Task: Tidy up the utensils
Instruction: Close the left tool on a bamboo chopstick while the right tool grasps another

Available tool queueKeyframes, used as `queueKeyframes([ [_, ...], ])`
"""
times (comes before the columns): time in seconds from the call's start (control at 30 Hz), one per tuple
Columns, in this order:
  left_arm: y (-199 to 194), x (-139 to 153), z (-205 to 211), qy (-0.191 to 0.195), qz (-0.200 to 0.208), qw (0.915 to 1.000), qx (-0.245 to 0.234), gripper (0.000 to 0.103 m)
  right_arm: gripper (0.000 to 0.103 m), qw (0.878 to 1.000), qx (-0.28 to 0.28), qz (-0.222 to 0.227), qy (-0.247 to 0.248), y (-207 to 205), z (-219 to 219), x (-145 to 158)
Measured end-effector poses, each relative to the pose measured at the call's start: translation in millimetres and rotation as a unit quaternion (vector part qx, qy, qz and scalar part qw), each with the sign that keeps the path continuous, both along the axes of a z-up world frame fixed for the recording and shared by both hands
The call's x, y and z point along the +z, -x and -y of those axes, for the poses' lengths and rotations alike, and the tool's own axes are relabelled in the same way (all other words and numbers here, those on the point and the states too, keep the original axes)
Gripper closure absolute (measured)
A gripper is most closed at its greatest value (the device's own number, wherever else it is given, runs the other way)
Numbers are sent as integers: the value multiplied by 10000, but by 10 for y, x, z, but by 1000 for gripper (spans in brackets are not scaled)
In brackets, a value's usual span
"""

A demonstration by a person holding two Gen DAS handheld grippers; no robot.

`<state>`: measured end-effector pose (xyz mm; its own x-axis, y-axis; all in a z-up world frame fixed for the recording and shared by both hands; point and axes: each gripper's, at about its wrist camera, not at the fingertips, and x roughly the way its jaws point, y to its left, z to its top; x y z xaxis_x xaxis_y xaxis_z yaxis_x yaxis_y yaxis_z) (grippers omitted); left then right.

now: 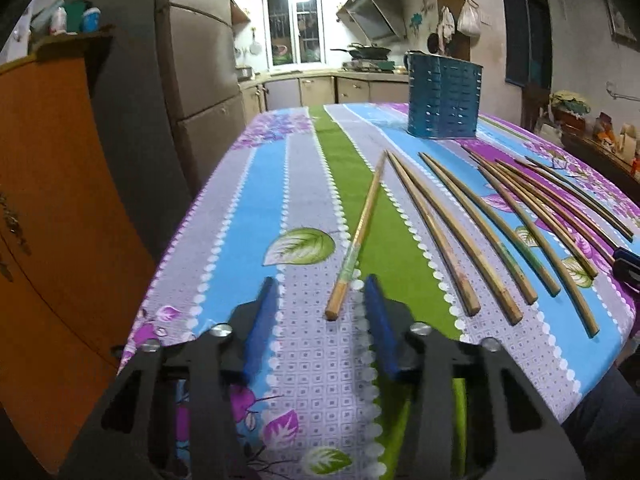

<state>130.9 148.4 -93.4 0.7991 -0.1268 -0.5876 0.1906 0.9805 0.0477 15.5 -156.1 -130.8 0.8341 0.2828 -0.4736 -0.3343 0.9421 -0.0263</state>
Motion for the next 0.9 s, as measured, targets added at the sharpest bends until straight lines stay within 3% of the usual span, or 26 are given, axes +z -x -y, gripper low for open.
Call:
queueKeyframes([
  [0.23, -18, 14, 115, -25, -42, 9999, -131, 84, 86, 10000, -22, 47, -4, 7, 9, -4],
  [0.7, 103, -23, 121, 36, 254, 9997, 23, 85, 86, 9998, -47, 142, 87, 88, 18, -15],
  [0.8, 136, -29, 139, 45, 324, 9994, 66, 94, 93, 9998, -77, 172, 36, 114, 7, -11],
  [0.9, 163, -35, 151, 32, 376, 9992, 123, 95, 93, 9995, -152, 280, -58, 138, 24, 37],
])
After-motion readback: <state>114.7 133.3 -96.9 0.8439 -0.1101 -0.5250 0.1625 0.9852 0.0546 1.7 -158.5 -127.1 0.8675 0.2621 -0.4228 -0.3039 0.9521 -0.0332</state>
